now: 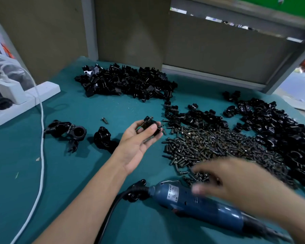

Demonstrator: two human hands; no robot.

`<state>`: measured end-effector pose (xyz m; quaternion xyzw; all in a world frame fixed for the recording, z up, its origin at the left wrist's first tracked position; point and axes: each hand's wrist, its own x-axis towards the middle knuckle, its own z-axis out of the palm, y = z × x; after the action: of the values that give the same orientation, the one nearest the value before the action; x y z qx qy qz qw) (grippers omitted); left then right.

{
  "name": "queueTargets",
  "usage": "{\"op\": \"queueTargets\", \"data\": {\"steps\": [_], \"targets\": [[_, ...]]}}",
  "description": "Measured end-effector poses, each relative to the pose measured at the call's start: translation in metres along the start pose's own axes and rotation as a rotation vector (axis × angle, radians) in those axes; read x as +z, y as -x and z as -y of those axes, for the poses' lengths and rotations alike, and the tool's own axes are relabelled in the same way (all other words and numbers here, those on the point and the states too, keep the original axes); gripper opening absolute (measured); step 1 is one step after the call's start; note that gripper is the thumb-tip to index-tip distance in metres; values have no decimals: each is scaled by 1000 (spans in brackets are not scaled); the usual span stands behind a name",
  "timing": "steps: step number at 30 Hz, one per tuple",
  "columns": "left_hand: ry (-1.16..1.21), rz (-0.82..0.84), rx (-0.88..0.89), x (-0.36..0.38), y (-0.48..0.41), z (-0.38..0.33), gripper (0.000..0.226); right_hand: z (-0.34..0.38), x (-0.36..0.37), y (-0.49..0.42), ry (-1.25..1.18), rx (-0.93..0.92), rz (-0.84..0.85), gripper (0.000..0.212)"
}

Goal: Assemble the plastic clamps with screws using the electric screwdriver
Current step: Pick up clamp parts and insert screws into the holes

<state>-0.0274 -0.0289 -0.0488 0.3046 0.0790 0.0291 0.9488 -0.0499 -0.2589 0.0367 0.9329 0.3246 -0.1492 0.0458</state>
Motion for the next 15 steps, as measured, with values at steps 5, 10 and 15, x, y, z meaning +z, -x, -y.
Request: {"op": "queueTargets", "data": {"steps": [5,10,15], "targets": [[-199,-35,32,1,1,4,60,17,59,21,274,-16,-91,107],[-281,-33,37,3,6,3,61,17,69,23,-130,85,-161,99],[-363,-24,37,2,7,-1,55,-3,68,40,-29,-52,-550,111]]}}
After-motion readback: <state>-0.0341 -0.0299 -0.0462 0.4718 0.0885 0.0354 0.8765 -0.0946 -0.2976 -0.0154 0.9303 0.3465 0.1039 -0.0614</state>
